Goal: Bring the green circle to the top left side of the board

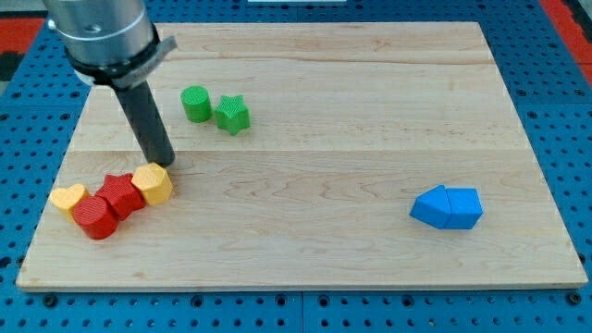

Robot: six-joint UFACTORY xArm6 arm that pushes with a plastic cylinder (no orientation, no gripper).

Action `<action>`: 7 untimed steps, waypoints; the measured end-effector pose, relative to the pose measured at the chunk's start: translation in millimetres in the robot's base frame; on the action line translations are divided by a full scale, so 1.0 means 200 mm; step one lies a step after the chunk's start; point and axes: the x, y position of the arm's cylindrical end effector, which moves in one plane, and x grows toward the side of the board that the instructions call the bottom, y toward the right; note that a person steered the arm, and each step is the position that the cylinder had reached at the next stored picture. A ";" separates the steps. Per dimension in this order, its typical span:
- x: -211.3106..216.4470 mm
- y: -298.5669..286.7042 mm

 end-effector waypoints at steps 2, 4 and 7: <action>0.00 0.21; -0.02 0.44; -0.22 0.44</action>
